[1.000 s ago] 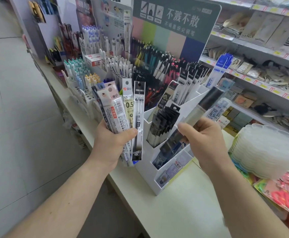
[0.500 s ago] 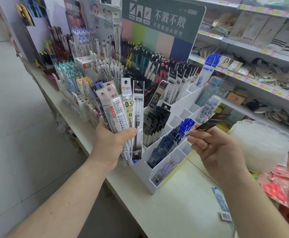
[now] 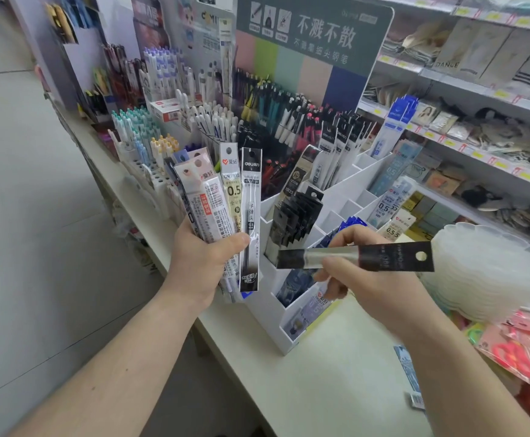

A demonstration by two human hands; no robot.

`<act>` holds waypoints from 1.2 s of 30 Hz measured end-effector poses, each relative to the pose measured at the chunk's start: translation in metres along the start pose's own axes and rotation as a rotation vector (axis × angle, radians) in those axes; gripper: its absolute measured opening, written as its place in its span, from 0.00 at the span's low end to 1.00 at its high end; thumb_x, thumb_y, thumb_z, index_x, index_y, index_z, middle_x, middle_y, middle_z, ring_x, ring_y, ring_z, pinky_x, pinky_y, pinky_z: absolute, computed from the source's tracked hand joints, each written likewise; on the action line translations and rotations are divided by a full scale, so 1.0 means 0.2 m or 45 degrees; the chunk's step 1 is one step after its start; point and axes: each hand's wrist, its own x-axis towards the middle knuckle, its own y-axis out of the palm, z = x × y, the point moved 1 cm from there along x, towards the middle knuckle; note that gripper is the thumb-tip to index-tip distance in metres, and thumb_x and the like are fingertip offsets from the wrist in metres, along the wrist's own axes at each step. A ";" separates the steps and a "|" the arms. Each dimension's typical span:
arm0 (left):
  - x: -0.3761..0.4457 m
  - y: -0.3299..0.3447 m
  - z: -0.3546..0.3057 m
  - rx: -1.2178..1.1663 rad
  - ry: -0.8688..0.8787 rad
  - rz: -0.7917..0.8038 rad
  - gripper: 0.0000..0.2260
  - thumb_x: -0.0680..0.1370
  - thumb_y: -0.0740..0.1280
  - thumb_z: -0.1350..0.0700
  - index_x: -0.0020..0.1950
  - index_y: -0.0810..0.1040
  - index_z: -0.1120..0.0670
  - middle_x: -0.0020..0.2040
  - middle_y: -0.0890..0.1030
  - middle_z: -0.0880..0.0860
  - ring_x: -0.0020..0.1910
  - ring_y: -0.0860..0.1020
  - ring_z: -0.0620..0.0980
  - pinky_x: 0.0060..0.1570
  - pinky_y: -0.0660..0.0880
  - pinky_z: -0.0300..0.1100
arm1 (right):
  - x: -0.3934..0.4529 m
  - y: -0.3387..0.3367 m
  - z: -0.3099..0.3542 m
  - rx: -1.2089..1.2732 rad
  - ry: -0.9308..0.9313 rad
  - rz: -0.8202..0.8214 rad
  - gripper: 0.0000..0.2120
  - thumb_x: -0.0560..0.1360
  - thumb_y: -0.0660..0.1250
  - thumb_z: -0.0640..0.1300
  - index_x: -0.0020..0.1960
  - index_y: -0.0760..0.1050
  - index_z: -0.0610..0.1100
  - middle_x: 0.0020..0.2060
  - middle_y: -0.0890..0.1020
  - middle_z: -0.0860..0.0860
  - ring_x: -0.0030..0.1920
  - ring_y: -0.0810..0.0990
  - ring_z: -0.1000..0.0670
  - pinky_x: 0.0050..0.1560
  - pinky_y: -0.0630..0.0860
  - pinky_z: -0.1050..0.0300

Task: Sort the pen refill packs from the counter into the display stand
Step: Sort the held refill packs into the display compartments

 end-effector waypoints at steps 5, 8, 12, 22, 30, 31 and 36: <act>-0.01 -0.02 0.00 -0.016 0.015 -0.003 0.25 0.66 0.74 0.67 0.63 0.79 0.59 0.54 0.85 0.52 0.54 0.83 0.52 0.49 0.82 0.44 | 0.08 0.07 -0.02 -0.228 -0.063 -0.154 0.04 0.73 0.72 0.38 0.41 0.81 0.37 0.32 0.84 0.45 0.31 0.83 0.49 0.34 0.79 0.56; -0.01 -0.03 0.00 -0.019 0.015 -0.013 0.25 0.65 0.74 0.67 0.62 0.79 0.59 0.52 0.86 0.50 0.53 0.84 0.51 0.46 0.81 0.41 | 0.12 0.09 -0.04 -0.475 -0.109 -0.249 0.09 0.73 0.73 0.43 0.38 0.80 0.37 0.28 0.81 0.46 0.31 0.80 0.48 0.35 0.75 0.57; -0.01 -0.03 0.00 -0.031 0.023 -0.007 0.25 0.64 0.72 0.64 0.61 0.79 0.59 0.52 0.86 0.50 0.52 0.84 0.50 0.45 0.81 0.41 | 0.16 0.15 -0.07 -0.790 -0.284 -0.262 0.14 0.72 0.73 0.46 0.35 0.78 0.36 0.27 0.77 0.43 0.31 0.72 0.45 0.31 0.67 0.61; -0.01 -0.02 -0.03 -0.046 0.026 0.002 0.25 0.64 0.72 0.64 0.62 0.79 0.58 0.55 0.85 0.53 0.55 0.83 0.55 0.55 0.79 0.59 | 0.24 0.33 -0.15 -1.164 -0.130 -0.133 0.17 0.78 0.65 0.55 0.38 0.75 0.44 0.36 0.82 0.44 0.41 0.79 0.38 0.41 0.77 0.51; -0.03 0.01 -0.07 -0.052 0.047 0.066 0.22 0.65 0.71 0.64 0.59 0.80 0.55 0.54 0.85 0.52 0.56 0.83 0.54 0.57 0.79 0.57 | 0.22 0.30 -0.11 -1.133 0.128 -0.018 0.17 0.74 0.69 0.58 0.37 0.76 0.46 0.34 0.81 0.51 0.40 0.80 0.44 0.39 0.74 0.56; -0.04 0.01 -0.07 -0.051 0.049 0.089 0.23 0.65 0.71 0.65 0.60 0.80 0.55 0.54 0.85 0.52 0.56 0.83 0.53 0.57 0.79 0.55 | 0.21 0.27 -0.08 -1.115 0.116 -0.029 0.13 0.73 0.69 0.57 0.40 0.80 0.47 0.35 0.83 0.53 0.40 0.81 0.46 0.40 0.76 0.56; -0.05 0.06 -0.10 -0.032 0.050 0.184 0.23 0.64 0.74 0.63 0.59 0.80 0.56 0.53 0.85 0.54 0.55 0.83 0.55 0.55 0.80 0.54 | 0.11 0.13 0.09 -0.261 -0.023 -0.284 0.08 0.73 0.69 0.41 0.36 0.83 0.47 0.23 0.76 0.57 0.24 0.71 0.57 0.30 0.68 0.62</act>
